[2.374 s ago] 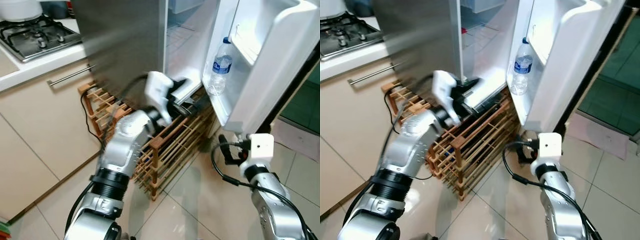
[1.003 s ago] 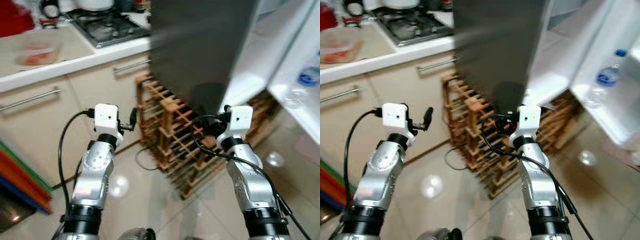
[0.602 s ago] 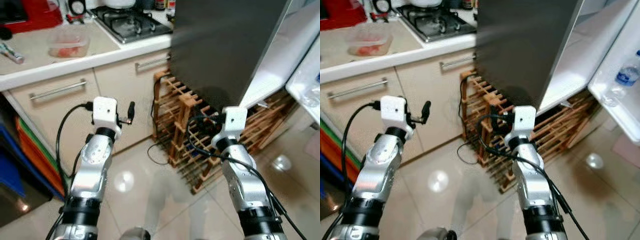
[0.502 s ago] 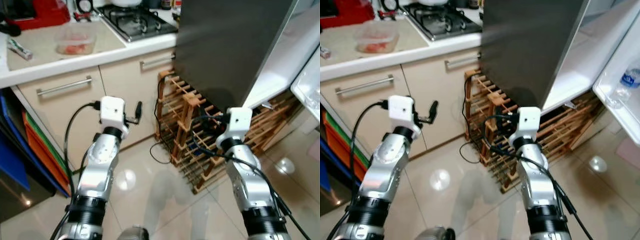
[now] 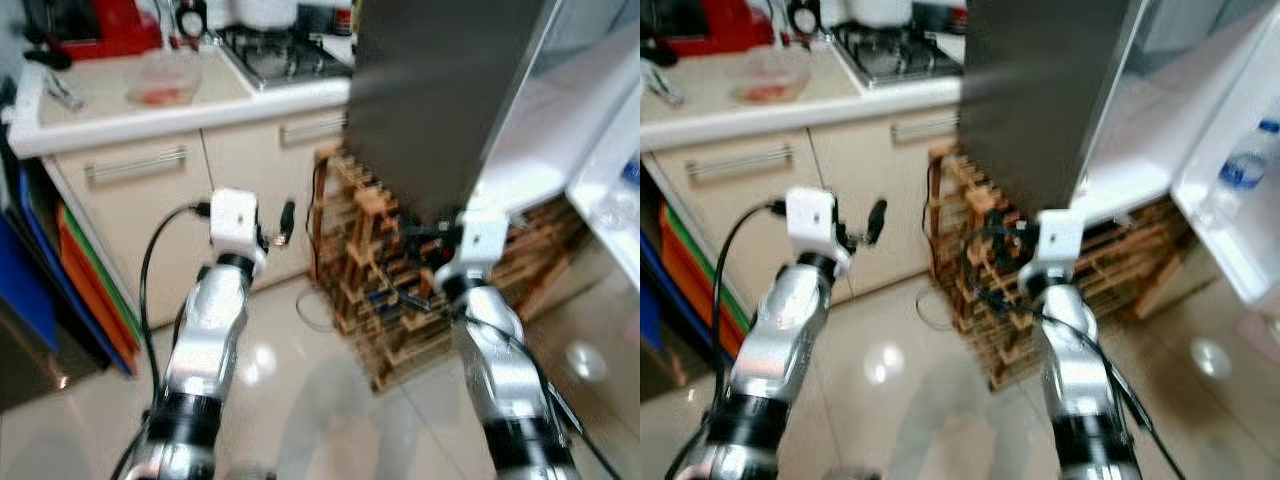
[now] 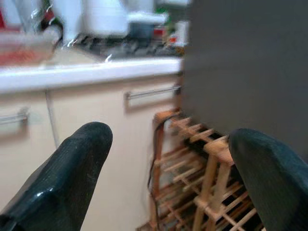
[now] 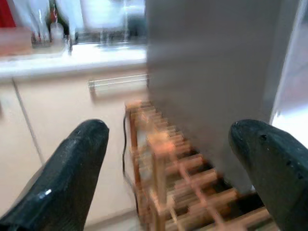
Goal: Restocking fridge
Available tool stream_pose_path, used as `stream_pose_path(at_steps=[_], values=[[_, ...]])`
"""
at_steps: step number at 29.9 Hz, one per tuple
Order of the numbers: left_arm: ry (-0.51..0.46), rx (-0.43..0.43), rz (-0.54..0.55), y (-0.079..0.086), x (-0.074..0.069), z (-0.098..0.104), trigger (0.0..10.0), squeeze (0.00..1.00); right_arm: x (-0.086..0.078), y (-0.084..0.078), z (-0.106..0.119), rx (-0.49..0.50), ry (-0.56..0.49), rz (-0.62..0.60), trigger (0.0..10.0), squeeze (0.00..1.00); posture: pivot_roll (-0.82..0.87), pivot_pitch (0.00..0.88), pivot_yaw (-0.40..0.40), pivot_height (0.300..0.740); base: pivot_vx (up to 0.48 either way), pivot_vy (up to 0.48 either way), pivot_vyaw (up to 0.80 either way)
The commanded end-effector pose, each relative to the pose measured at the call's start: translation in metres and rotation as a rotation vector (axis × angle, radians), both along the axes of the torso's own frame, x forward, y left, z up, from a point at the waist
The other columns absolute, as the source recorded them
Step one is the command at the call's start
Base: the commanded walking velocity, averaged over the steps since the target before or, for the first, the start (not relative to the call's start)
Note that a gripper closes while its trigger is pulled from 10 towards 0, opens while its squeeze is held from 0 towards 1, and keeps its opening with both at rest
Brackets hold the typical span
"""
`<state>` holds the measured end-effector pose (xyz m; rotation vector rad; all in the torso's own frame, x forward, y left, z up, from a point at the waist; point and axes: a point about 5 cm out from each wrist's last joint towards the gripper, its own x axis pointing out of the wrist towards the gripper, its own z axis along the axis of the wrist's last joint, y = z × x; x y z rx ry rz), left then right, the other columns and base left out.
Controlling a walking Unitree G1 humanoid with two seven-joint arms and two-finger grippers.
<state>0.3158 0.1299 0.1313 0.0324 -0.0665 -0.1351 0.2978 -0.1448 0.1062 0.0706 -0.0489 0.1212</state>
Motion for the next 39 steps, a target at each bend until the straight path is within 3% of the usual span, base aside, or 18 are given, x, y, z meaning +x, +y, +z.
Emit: stream_pose_path(at_steps=[1,4,5,7,10,26,28,29,34,39], values=[[0.004,-0.009,0.041,0.006,0.002,0.001,10.0,0.0,0.0,0.0,0.004,-0.012,-0.017,0.007,10.0,0.0,0.0,0.0,-0.022,0.74,0.266,-0.394,0.4],[0.007,-0.008,0.049,0.006,0.002,0.001,10.0,0.0,0.001,-0.001,0.004,-0.015,-0.015,0.005,10.0,0.0,-0.01,0.0,-0.023,0.74,0.298,-0.365,0.41],[0.012,0.042,0.072,0.006,0.003,-0.002,10.0,0.0,0.002,-0.002,0.005,-0.015,-0.015,0.003,10.0,0.0,-0.01,0.0,-0.023,0.74,0.0,0.0,0.41],[0.011,0.06,0.081,0.006,0.003,-0.002,10.0,0.0,0.002,-0.002,0.005,-0.015,-0.016,0.002,10.0,0.0,-0.01,0.0,-0.023,0.74,0.0,0.0,0.41],[0.01,0.03,0.088,0.006,0.003,-0.001,10.0,0.0,0.005,-0.001,0.008,-0.038,-0.026,0.008,10.0,0.0,0.0,0.0,-0.025,0.74,0.0,0.0,0.41],[-0.012,0.083,0.091,0.001,-0.001,0.0,10.0,0.0,0.008,0.0,0.009,-0.038,-0.03,0.02,10.0,0.0,0.0,0.0,-0.027,0.74,0.0,0.0,0.41],[-0.05,0.049,0.093,0.001,-0.003,0.007,10.0,0.0,0.006,-0.001,0.012,-0.017,-0.056,0.018,10.0,0.0,0.0,0.0,-0.026,0.74,0.0,0.0,0.41],[-0.09,-0.007,0.066,-0.002,-0.005,0.018,10.0,0.0,0.004,-0.003,0.017,0.011,-0.089,0.011,10.0,0.0,0.0,0.0,-0.026,0.74,0.0,0.0,0.41],[-0.109,-0.007,0.084,-0.002,-0.002,0.025,10.0,0.0,0.004,0.002,0.029,-0.034,-0.16,0.03,10.0,0.0,0.0,0.0,-0.026,0.74,0.459,0.0,0.41],[-0.11,0.002,0.07,-0.005,0.0,0.026,10.0,0.0,0.007,0.005,0.03,-0.038,-0.164,0.042,10.0,0.02,0.0,0.0,-0.024,0.74,0.445,0.0,0.41]])
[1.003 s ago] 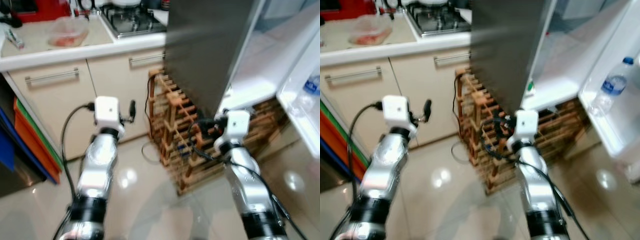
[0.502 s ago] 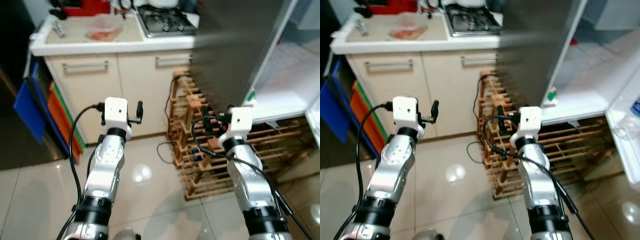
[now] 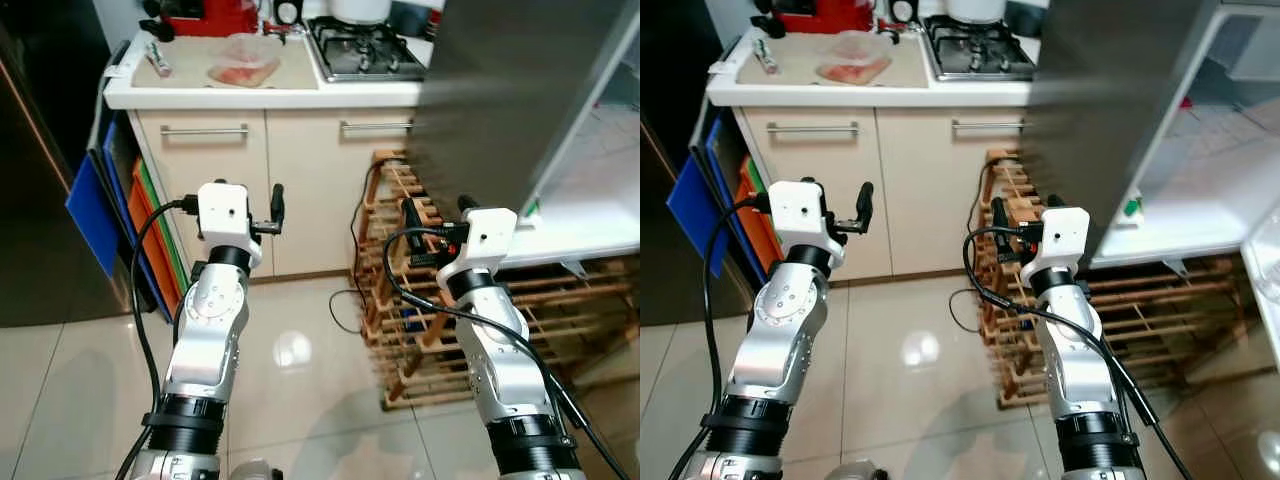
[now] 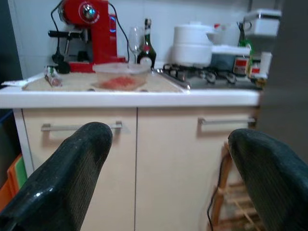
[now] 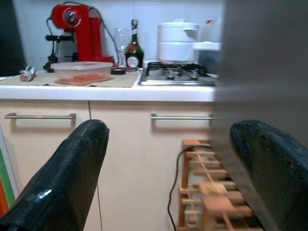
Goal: Restocking fridge
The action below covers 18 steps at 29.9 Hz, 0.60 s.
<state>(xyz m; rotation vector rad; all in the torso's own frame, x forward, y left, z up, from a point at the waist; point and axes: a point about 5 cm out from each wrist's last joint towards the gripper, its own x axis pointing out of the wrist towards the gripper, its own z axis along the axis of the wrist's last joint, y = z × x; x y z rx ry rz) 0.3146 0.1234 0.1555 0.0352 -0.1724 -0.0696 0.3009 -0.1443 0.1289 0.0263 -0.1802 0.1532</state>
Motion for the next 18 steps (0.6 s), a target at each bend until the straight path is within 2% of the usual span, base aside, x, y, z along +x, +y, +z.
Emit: stream_pose_path(at_steps=[1,9,18], values=[[0.002,0.008,0.007,0.0021,0.0016,0.0016,10.0,0.0,0.0038,0.005,0.0072,-0.002,-0.028,0.018,10.0,0.02,0.0,0.0,-0.025,0.74,0.442,0.0,0.41],[0.009,-0.005,0.009,0.0049,0.0078,0.0047,10.0,0.0,0.0043,0.004,0.0013,0.002,0.003,0.023,10.0,0.05,0.0,0.0,-0.027,0.74,0.445,0.0,0.41],[0.007,-0.032,0.014,0.004,0.0105,0.007,10.0,0.0,0.0057,0.0025,0.0007,-0.001,0.008,0.017,10.0,0.03,0.0,0.0,-0.022,0.74,0.446,0.0,0.41]])
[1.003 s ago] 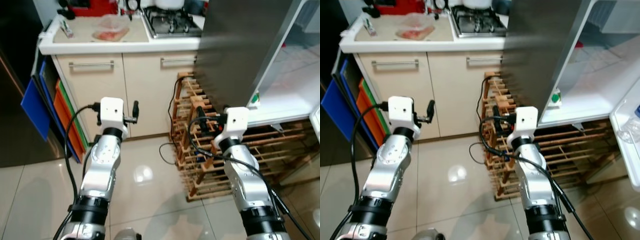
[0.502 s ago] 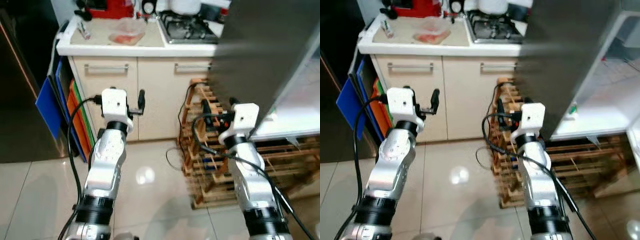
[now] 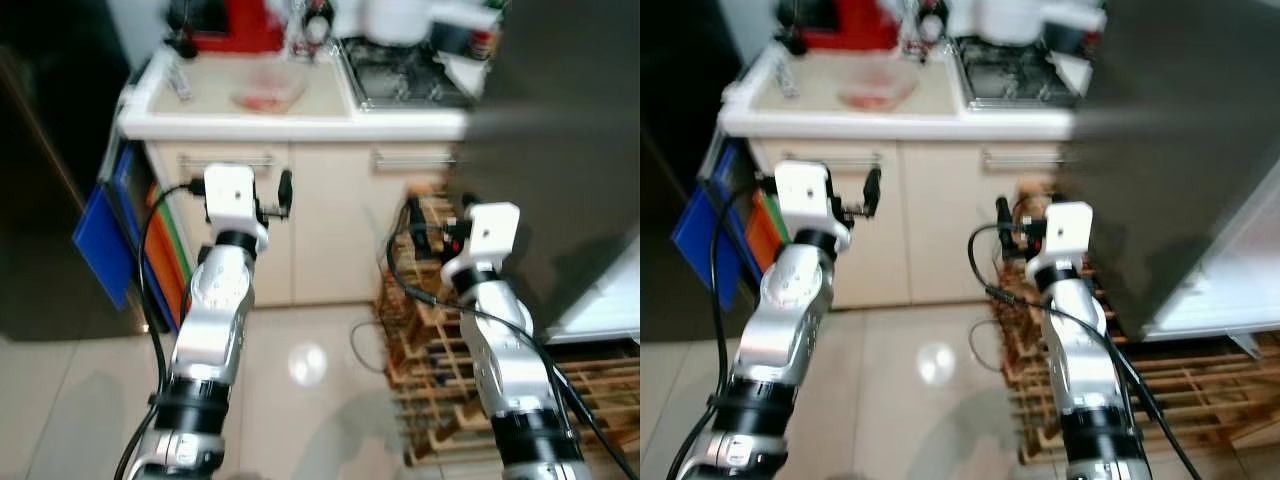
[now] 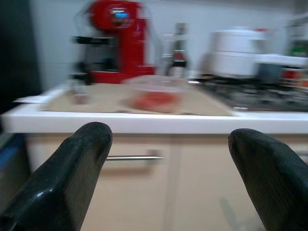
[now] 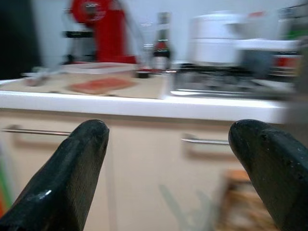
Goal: Restocking fridge
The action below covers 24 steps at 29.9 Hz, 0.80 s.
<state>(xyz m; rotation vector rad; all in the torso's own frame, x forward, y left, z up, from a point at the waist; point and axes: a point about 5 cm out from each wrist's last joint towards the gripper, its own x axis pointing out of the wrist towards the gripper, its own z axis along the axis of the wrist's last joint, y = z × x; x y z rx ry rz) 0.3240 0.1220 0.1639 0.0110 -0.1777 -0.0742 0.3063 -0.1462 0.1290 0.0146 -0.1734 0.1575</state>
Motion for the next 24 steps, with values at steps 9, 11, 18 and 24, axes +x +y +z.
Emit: stream_pose_path(at_steps=[9,11,18,24], values=[[0.011,0.004,0.012,0.004,0.001,-0.001,10.0,0.0,0.0,0.003,-0.002,0.019,0.017,0.004,10.0,0.04,0.0,0.0,-0.022,0.74,0.433,0.0,0.41],[0.009,0.02,-0.004,0.002,0.002,-0.001,10.0,0.0,0.003,0.0,-0.006,0.025,0.048,-0.037,10.0,0.0,0.0,0.0,-0.023,0.74,0.476,0.0,0.41],[0.004,0.04,-0.038,-0.003,0.004,0.0,10.0,0.0,0.004,-0.003,-0.006,0.035,0.052,-0.057,10.0,0.0,-0.01,0.0,-0.02,0.74,0.48,0.0,0.06],[-0.049,0.077,-0.092,-0.01,0.004,0.007,10.0,0.0,0.003,-0.002,-0.006,0.039,0.048,-0.052,10.0,0.0,-0.01,0.0,-0.019,0.74,0.477,0.0,0.0]])
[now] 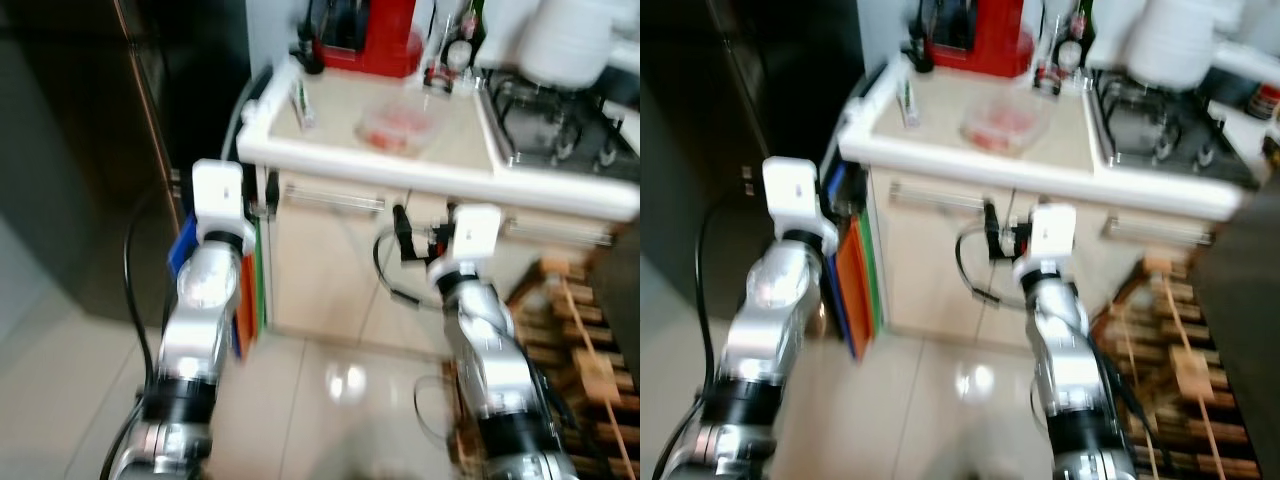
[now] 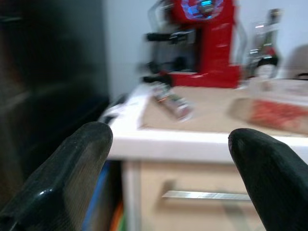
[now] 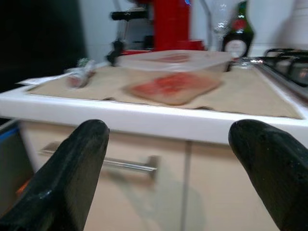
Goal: Restocking fridge
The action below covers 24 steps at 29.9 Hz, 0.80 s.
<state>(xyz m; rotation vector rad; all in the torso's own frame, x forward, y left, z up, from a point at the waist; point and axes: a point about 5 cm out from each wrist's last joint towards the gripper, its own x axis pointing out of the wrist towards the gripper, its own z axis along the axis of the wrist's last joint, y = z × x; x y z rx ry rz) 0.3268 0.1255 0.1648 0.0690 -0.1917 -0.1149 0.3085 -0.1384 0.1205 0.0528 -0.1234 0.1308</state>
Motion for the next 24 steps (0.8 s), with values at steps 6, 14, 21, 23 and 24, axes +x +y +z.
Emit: stream_pose_path(at_steps=[6,14,21,23,24], values=[[-0.024,0.036,-0.145,-0.025,0.0,0.007,10.0,0.0,0.001,-0.008,0.002,-0.002,-0.007,-0.027,10.0,0.0,-0.01,0.0,-0.017,0.74,0.459,0.0,0.0],[-0.001,0.027,-0.123,-0.022,0.001,0.002,10.0,0.0,0.001,-0.007,0.001,0.0,-0.002,-0.026,10.0,0.0,0.0,0.0,-0.017,0.74,0.113,0.0,0.0],[-0.022,0.033,-0.169,-0.027,-0.002,0.004,10.0,0.0,0.001,-0.006,0.0,0.0,0.002,-0.02,10.0,0.0,0.0,0.0,-0.016,0.74,0.266,-0.31,0.0],[-0.028,0.042,-0.18,-0.028,-0.003,0.004,10.0,0.0,0.001,-0.006,0.0,-0.001,0.003,-0.018,10.0,0.0,0.0,0.0,-0.016,0.74,0.322,-0.352,0.0],[-0.036,0.038,-0.191,-0.029,-0.004,0.005,10.0,0.0,0.001,-0.005,-0.001,-0.003,0.004,-0.017,10.0,0.0,0.0,0.0,-0.016,0.74,0.289,-0.382,0.0]])
